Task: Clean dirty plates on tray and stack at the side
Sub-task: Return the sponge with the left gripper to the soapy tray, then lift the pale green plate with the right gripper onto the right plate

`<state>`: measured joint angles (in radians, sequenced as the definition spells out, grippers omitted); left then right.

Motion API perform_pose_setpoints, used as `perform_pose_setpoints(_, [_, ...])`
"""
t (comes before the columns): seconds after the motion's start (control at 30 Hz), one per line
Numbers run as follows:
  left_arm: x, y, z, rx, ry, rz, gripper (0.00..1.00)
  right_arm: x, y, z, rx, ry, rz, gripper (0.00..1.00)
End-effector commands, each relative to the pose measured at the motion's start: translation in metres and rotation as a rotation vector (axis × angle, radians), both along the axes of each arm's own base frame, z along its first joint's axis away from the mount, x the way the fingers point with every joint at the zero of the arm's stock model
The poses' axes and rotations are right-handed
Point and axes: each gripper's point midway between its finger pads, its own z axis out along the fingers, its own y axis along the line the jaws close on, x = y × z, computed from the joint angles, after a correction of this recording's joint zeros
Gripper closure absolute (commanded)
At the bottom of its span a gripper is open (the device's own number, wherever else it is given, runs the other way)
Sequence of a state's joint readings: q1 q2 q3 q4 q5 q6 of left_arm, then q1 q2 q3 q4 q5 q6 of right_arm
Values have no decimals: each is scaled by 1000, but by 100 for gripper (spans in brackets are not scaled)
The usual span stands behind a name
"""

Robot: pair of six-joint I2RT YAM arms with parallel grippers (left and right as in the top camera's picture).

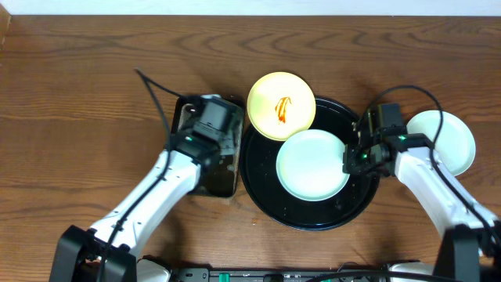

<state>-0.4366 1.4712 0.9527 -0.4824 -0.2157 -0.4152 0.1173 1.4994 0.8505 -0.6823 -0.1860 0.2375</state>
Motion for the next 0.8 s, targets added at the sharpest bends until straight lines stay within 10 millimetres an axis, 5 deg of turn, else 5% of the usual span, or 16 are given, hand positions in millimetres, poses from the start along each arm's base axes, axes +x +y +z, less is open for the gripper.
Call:
perform_pose_setpoints(0.0, [2, 24, -1, -6, 8, 74, 91, 20, -8, 31, -61, -143, 30, 99])
perform_pose_setpoints(0.2, [8, 55, -1, -7, 8, 166, 88, 33, -38, 62, -233, -288, 6, 99])
perform_pose_setpoints(0.37, [9, 62, -4, -5, 13, 184, 88, 45, -55, 95, -343, -428, 6, 99])
perform_pose_setpoints(0.77, [0, 60, -28, 1, 87, 174, 92, 57, -50, 159, -730, -651, 273, 99])
